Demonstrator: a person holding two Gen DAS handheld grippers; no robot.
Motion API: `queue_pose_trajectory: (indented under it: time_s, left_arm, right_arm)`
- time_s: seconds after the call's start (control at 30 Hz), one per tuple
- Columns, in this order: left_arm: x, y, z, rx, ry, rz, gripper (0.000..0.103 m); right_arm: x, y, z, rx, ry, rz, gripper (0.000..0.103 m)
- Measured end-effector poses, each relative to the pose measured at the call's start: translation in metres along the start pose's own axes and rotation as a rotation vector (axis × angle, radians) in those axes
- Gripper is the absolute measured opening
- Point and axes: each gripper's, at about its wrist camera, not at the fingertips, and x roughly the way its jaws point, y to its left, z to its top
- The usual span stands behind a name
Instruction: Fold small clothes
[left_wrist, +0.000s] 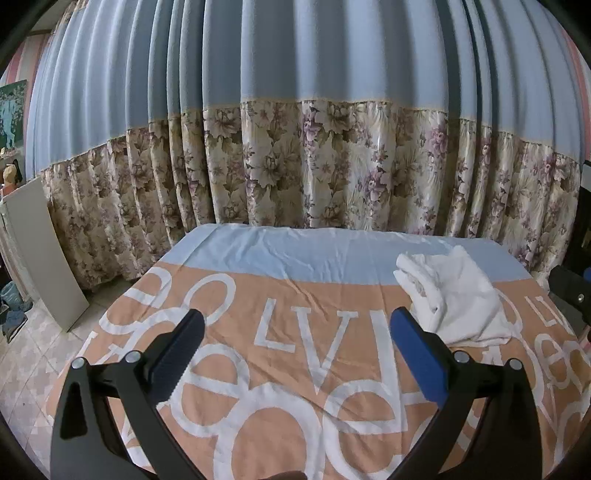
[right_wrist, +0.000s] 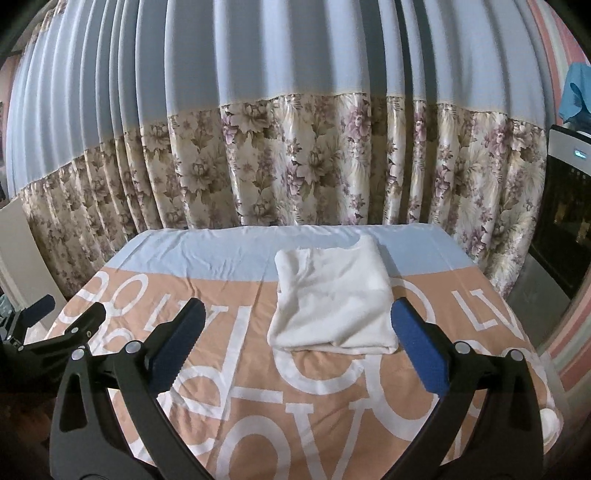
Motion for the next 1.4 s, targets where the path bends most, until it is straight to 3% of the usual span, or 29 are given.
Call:
queue_pose_trajectory:
  time_s: [1.0,1.4]
  left_arm:
    - [0.019,-0.004,0.061,-0.019,-0.069,-0.051,0.101]
    - [0.023,-0.008,0.063,-0.017,-0.059,-0.045,0.101]
  right_arm:
    - [0.025,0.008,0.053,-0.033,-0.046,-0.012,0.1]
    - [0.026,0.004,0.058,-0.03,-0.045,-0.014,0.1]
